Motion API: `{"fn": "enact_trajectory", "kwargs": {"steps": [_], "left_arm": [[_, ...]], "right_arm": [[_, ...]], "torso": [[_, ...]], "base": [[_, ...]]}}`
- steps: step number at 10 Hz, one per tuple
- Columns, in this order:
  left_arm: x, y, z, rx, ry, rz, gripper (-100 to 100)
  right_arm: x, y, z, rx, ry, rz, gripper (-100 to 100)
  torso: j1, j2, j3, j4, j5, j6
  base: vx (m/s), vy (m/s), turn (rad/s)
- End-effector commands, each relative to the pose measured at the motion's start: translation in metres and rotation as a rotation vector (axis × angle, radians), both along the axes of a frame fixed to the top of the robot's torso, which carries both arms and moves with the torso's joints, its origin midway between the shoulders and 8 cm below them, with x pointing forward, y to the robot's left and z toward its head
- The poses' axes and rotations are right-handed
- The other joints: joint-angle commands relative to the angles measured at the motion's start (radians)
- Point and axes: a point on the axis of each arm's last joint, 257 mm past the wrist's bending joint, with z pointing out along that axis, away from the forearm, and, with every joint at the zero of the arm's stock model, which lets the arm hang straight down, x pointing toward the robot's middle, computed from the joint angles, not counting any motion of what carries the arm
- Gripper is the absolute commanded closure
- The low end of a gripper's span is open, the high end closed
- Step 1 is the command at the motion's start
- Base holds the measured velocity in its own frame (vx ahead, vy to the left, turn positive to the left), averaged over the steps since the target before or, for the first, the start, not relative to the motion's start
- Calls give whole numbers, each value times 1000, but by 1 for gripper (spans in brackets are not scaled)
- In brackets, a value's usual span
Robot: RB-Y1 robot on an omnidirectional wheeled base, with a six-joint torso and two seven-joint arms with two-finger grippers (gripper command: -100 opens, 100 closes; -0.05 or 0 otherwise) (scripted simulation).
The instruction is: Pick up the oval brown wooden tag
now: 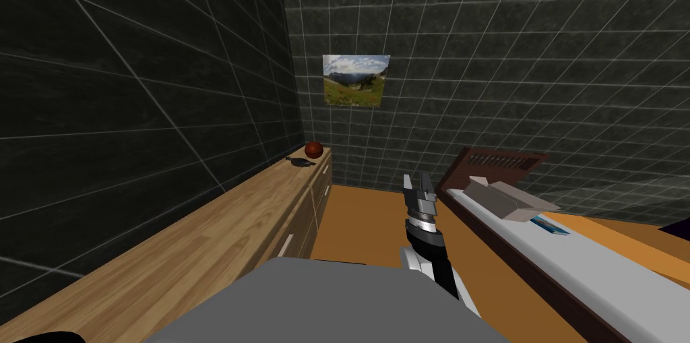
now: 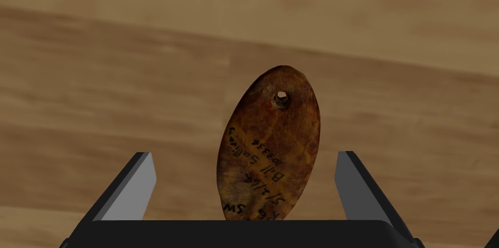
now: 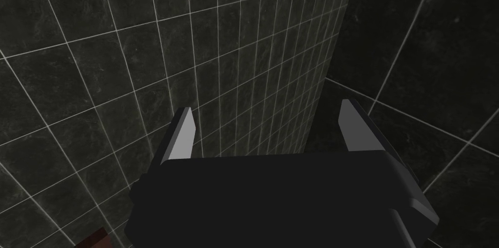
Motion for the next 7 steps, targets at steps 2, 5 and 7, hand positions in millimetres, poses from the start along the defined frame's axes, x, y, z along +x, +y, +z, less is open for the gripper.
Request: {"fn": "enact_trajectory", "kwargs": {"steps": [2, 5, 7], "left_arm": [[-4, -3, -3, -1, 0, 3, -100], [-6, -3, -3, 0, 2, 2, 100], [-6, -3, -3, 0, 1, 1, 100]], "right_arm": [[0, 0, 0, 0, 0, 0, 0], [0, 0, 0, 0, 0, 0, 0], [0, 0, 0, 0, 0, 0, 0]], "torso": [[-1, 1, 0, 0, 0, 0], [-1, 2, 2, 1, 0, 1], [-1, 3, 2, 1, 0, 1]], "base": [[23, 6, -8], [0, 0, 5], [0, 0, 0]]}}
